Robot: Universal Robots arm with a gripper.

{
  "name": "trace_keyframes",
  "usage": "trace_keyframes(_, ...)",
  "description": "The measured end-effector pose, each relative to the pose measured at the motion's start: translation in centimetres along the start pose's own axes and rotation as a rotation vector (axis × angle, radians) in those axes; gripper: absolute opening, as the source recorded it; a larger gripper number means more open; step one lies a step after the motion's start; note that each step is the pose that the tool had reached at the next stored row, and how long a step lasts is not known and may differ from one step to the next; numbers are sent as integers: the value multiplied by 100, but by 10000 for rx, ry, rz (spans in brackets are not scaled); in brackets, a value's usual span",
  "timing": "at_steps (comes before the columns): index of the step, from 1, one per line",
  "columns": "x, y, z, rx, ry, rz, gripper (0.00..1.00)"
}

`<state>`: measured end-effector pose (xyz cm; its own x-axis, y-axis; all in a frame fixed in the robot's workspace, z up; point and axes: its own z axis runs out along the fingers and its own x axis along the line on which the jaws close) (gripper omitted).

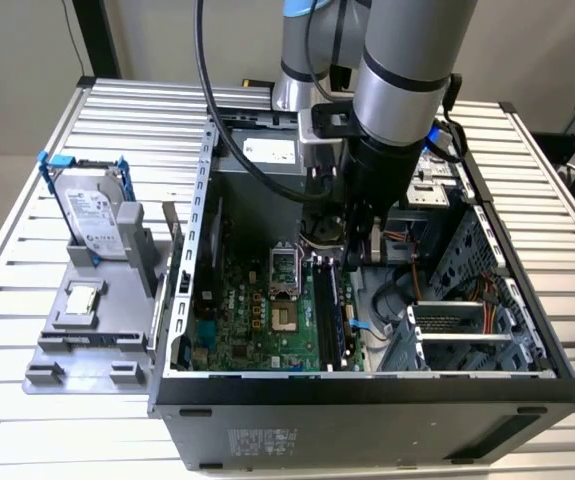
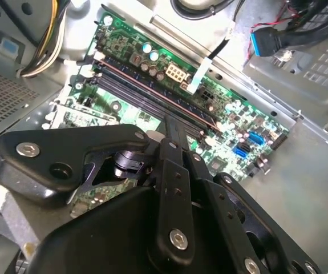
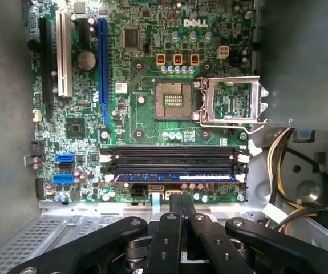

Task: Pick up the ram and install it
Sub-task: 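Press down the ram until it locks into place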

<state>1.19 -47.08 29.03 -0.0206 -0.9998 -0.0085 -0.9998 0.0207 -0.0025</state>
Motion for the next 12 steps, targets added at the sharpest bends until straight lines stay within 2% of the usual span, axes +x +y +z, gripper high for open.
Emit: trace_keyframes(12,0,0,-1,-39,2,0,0)
